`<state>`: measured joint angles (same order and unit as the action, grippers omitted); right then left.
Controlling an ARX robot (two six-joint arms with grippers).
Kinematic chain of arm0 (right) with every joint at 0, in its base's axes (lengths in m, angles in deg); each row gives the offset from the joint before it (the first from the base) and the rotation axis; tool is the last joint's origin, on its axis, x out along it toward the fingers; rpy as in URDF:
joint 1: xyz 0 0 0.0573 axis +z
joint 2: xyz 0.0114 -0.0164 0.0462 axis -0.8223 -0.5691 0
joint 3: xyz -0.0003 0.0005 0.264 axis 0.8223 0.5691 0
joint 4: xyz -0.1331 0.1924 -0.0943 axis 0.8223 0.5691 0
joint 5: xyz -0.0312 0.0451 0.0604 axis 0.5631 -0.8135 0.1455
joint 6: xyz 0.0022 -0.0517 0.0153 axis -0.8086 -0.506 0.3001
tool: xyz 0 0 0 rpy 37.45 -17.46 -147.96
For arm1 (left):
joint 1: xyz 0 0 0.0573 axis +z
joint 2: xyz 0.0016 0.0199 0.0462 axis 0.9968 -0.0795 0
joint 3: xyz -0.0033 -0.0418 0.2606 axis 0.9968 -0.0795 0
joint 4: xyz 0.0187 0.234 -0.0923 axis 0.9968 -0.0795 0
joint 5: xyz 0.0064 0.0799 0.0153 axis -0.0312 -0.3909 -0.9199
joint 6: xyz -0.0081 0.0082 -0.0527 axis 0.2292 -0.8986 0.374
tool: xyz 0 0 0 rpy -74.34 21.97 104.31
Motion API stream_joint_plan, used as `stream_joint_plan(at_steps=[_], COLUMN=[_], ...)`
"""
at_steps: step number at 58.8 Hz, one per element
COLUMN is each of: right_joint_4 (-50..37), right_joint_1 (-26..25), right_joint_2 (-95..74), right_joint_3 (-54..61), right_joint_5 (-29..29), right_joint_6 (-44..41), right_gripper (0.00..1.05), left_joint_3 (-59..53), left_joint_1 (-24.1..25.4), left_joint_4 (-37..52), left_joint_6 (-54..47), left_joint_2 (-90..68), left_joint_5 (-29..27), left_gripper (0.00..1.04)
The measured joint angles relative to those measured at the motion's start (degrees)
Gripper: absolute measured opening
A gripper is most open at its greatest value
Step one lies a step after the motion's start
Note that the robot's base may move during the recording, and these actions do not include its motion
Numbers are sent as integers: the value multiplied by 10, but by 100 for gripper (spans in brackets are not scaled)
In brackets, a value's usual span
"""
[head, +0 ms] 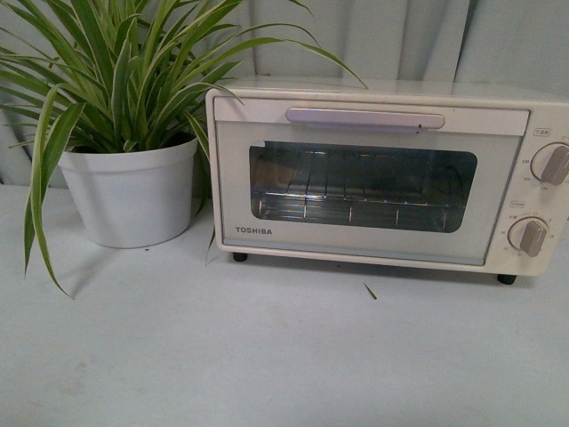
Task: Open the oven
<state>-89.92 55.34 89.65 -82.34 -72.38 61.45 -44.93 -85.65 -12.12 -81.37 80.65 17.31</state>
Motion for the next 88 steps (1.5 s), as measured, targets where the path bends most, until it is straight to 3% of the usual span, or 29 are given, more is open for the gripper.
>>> stream_joint_plan(at_steps=[40, 45, 47, 59, 63, 74, 88], right_joint_4=[0, 0, 0, 0, 0, 0, 0], right_joint_1=[0, 0, 0, 0, 0, 0, 0], right_joint_2=[0, 0, 0, 0, 0, 0, 0], right_joint_3=[0, 0, 0, 0, 0, 0, 0], right_joint_5=[0, 0, 1, 0, 0, 0, 0], right_joint_6=[0, 0, 0, 0, 0, 0, 0], right_gripper=[95, 95, 95, 95, 95, 95, 95], left_joint_3=[0, 28, 33, 105, 133, 193, 262], left_joint_1=[0, -50, -57, -145, -198, -272, -305], left_joint_4=[-1, -70, -75, -12, 49, 193, 291], left_joint_6=[1, 66, 93, 315, 412, 526, 587], left_joint_2=[0, -51, -66, -247, -371, -581, -781], left_joint_5=[-3, -145, -158, -141, -126, -97, -62], left_gripper=[98, 98, 98, 98, 98, 98, 98])
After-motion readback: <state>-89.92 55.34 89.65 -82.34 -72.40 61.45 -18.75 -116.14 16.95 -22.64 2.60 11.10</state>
